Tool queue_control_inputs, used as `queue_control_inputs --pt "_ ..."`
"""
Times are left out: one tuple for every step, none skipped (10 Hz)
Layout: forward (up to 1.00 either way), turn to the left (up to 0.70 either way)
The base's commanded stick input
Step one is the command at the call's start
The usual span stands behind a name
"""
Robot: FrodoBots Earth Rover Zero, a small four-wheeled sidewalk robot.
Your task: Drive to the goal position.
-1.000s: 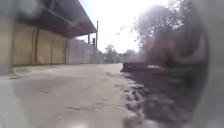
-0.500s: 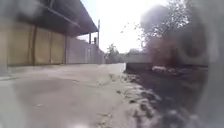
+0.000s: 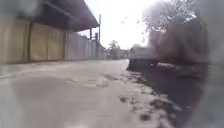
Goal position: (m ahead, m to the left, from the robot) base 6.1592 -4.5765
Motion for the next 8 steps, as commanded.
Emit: queue_control_inputs --pt "1.0 0.0" --pt "1.0 0.0" --pt "1.0 0.0" --pt "1.0 0.0" --pt "1.0 0.0" --pt "1.0 0.0" --pt "1.0 -0.04" --pt "1.0 -0.3"
